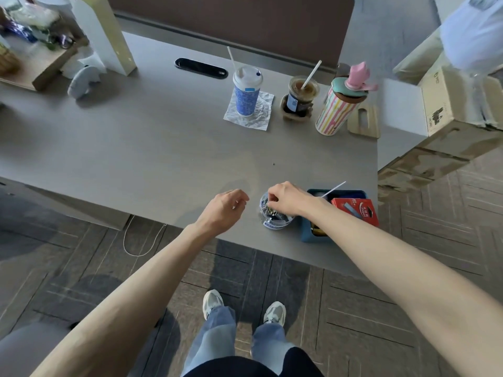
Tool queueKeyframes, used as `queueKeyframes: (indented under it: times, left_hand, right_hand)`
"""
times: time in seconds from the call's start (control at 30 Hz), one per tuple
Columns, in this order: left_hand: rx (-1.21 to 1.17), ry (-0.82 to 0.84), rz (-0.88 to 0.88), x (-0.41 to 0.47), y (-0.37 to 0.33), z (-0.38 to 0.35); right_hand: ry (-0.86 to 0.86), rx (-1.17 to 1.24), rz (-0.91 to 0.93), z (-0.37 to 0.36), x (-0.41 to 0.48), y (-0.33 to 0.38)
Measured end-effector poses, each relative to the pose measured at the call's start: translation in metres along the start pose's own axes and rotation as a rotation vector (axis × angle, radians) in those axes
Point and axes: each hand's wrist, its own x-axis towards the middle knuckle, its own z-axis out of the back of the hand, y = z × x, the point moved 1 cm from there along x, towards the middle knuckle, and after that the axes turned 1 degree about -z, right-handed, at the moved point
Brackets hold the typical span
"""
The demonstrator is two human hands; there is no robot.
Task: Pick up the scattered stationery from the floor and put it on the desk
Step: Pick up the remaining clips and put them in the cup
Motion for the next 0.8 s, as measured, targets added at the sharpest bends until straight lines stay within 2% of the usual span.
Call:
queueKeyframes:
  times: [0.13, 0.33, 0.5, 0.7, 0.8]
  left_hand:
    - [0.017, 0.018, 0.016, -0.001, 0.000, 0.000]
    - [0.030, 0.038, 0.019, -0.003, -0.005, -0.001]
    - [0.068, 0.070, 0.001, -0.002, -0.015, -0.002]
    - [0.143, 0.073, 0.007, -0.024, -0.029, -0.006]
    - [0.164, 0.046, 0.059, -0.051, -0.040, -0.018]
  right_hand:
    - [0.017, 0.031, 0.002, 0.004, -0.001, 0.000]
    - [-0.066, 0.177, -0.024, 0.009, -0.011, -0.002]
    - [-0.210, 0.325, -0.035, 0.018, -0.040, -0.006]
    - [-0.493, 0.441, -0.029, 0.004, -0.097, -0.027]
    - [-0.526, 0.437, 0.066, -0.024, -0.123, -0.032]
